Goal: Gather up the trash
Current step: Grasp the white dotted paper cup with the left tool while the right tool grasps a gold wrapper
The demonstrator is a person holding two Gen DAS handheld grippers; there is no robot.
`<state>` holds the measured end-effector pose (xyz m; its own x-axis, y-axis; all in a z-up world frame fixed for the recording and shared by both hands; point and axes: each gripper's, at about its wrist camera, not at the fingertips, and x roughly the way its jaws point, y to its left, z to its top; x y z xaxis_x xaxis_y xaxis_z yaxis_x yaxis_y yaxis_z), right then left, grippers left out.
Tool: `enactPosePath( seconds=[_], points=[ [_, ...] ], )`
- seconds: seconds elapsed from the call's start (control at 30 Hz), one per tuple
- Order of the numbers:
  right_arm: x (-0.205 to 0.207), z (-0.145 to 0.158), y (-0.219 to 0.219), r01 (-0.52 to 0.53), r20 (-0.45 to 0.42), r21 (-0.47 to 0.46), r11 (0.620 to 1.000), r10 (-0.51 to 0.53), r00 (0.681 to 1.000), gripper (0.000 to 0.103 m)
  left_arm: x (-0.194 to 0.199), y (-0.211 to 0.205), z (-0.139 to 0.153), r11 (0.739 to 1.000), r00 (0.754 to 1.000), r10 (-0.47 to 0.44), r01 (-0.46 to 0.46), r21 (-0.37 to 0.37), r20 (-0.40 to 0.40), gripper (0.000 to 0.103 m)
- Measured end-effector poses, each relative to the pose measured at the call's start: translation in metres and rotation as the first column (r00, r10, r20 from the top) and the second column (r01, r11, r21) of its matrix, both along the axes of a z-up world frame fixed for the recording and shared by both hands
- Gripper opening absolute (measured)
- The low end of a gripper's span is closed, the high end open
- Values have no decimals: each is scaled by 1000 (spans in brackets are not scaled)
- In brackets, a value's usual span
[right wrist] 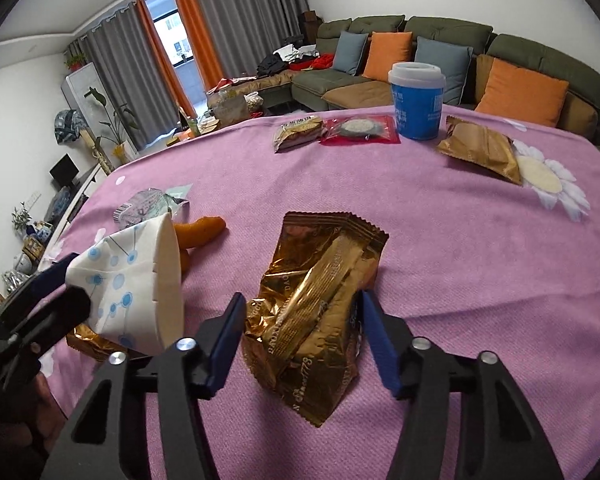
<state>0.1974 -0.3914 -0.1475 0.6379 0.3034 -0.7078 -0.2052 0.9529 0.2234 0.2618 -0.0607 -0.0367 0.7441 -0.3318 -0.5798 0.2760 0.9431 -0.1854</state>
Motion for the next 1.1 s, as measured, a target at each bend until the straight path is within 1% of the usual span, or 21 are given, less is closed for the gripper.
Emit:
enactPosePath(
  seconds=[0.07, 0.13, 0.17, 0.2, 0.23, 0.3, 0.4, 0.47, 0.5, 0.53, 0.57, 0.63, 0.67, 0.7, 0.73, 0.87, 0.9, 1.0, 1.1],
  points=[
    [0, 0, 0, -6, 0, 9, 1000, 6, 1000, 44, 2, -4, -1, 1000, 1000, -17, 17, 6, -5, 97],
    [-1, 0, -1, -11, 1, 20, 1000, 11, 1000, 42, 4, -8, -1, 999, 999, -35, 35, 10, -4, 97],
    [-2, 0, -2, -13, 2, 23, 1000, 13, 1000, 40, 7, -9, -3, 999, 999, -43, 43, 11, -17, 97],
    [-3, 0, -2, -15, 3, 28, 1000, 14, 1000, 31, 9, -9, -5, 999, 998, -46, 46, 5, -32, 97],
    [-2, 0, -3, -15, 3, 30, 999, 15, 1000, 27, 11, -8, -7, 999, 998, -45, 45, -3, -44, 97],
    [-6, 0, -5, -20, 6, 48, 999, 19, 1000, 27, 14, -5, -9, 999, 997, -48, 47, -28, -66, 97],
    [-8, 2, -6, -23, 10, 50, 998, 22, 1000, 26, 22, -1, -13, 996, 993, -60, 53, -76, -100, 97],
    [-9, 2, -6, -32, 12, 58, 998, 31, 999, 26, 23, 0, -14, 994, 992, -66, 56, -92, -105, 97],
    [-10, 3, -6, -32, 15, 60, 998, 31, 999, 26, 23, -1, -15, 994, 992, -66, 56, -92, -110, 92],
    [-11, 4, -6, -35, 18, 65, 997, 34, 999, 25, 24, -1, -16, 995, 992, -62, 52, -90, -110, 83],
    [-12, 4, -7, -39, 21, 74, 996, 38, 999, 25, 24, -1, -16, 995, 992, -61, 51, -91, -110, 81],
    [-13, 4, -6, -41, 20, 73, 996, 40, 999, 25, 25, -1, -17, 994, 992, -62, 51, -97, -114, 72],
    [-13, 3, -7, -41, 19, 73, 996, 40, 999, 25, 25, 0, -18, 993, 991, -64, 52, -104, -117, 71],
    [-14, 4, -6, -40, 21, 73, 997, 39, 999, 25, 26, 0, -18, 993, 990, -66, 53, -109, -121, 69],
    [-14, 4, -6, -40, 23, 72, 997, 39, 999, 25, 26, 0, -19, 992, 990, -68, 54, -112, -125, 62],
    [-16, 5, -6, -40, 26, 70, 997, 39, 999, 25, 28, 2, -19, 990, 989, -73, 56, -132, -125, 55],
    [-16, 4, -6, -39, 25, 72, 997, 37, 999, 25, 28, 2, -19, 989, 990, -73, 55, -138, -123, 51],
    [-16, 5, -6, -39, 27, 71, 997, 37, 999, 25, 27, 4, -18, 986, 990, -72, 52, -155, -122, 50],
    [-17, 7, -7, -36, 32, 71, 997, 34, 999, 25, 22, 5, -14, 983, 992, -78, 58, -176, -104, 50]
  ],
)
